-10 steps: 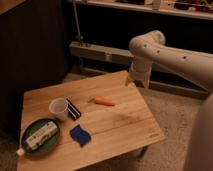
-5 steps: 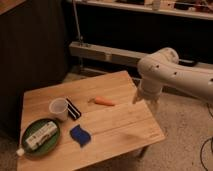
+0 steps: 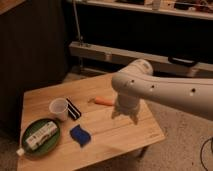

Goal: Move the arm in a circular motion

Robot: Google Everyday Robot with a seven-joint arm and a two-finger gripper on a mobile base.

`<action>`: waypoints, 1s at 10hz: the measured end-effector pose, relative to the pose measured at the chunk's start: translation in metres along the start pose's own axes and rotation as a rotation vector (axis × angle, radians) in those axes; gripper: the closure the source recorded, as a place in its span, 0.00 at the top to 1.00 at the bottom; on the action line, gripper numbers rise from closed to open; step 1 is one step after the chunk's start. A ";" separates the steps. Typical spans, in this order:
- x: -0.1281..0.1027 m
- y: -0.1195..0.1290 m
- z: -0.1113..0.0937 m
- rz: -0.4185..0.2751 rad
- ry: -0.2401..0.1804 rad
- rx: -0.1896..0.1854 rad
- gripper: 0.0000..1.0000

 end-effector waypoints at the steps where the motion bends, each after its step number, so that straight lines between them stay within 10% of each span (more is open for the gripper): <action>1: 0.004 0.026 -0.002 -0.049 0.012 -0.017 0.65; 6: -0.019 0.150 0.001 -0.326 0.035 -0.087 0.65; 10: -0.093 0.165 0.002 -0.343 -0.062 -0.050 0.65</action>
